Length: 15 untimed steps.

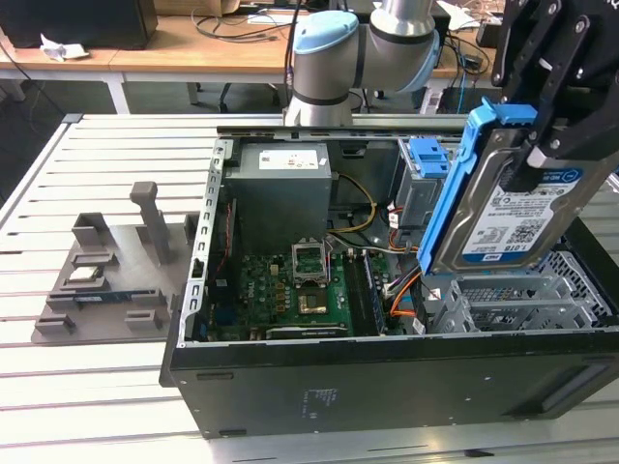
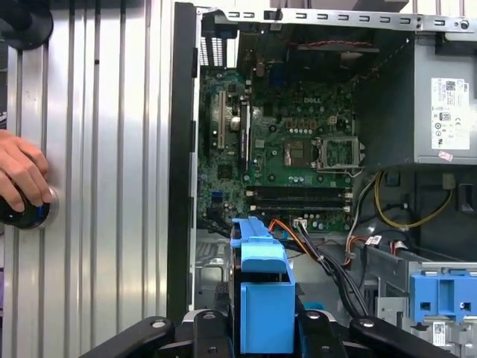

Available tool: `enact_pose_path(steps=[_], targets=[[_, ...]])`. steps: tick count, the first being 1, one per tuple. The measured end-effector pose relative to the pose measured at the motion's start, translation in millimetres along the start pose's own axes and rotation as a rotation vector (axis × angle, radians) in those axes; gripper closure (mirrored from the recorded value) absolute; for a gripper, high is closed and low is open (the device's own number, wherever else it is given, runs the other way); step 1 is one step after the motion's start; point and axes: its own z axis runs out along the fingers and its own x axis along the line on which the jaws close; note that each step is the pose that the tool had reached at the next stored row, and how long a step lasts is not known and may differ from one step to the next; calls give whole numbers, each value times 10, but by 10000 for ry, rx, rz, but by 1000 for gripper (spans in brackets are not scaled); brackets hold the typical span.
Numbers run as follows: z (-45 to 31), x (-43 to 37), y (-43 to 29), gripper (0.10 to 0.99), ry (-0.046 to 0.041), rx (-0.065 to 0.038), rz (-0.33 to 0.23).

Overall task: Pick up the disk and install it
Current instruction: 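Pick up the disk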

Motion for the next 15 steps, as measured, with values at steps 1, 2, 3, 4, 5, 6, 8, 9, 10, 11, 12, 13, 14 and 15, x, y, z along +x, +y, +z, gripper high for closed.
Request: enact_pose_path(steps=[1,2,3,4,5,6,8,9,10,11,12,13,14,15], targets=[[6,5,-30,722,-1,0,1],[9,6,-52,722,-1,0,0],[14,8,-80,722,-2,0,-1],[16,8,-105,722,0,0,0],[20,8,-137,722,2,-1,1],[25,8,-165,722,2,-1,1],[30,9,-196,722,1,0,1],[34,9,-217,722,0,0,1],[39,9,-243,722,1,0,0],[43,9,-263,722,1,0,1],[46,9,-274,722,2,0,0],[49,9,-284,722,1,0,0],[55,9,-303,722,1,-1,1],[62,9,-317,722,1,0,1]])
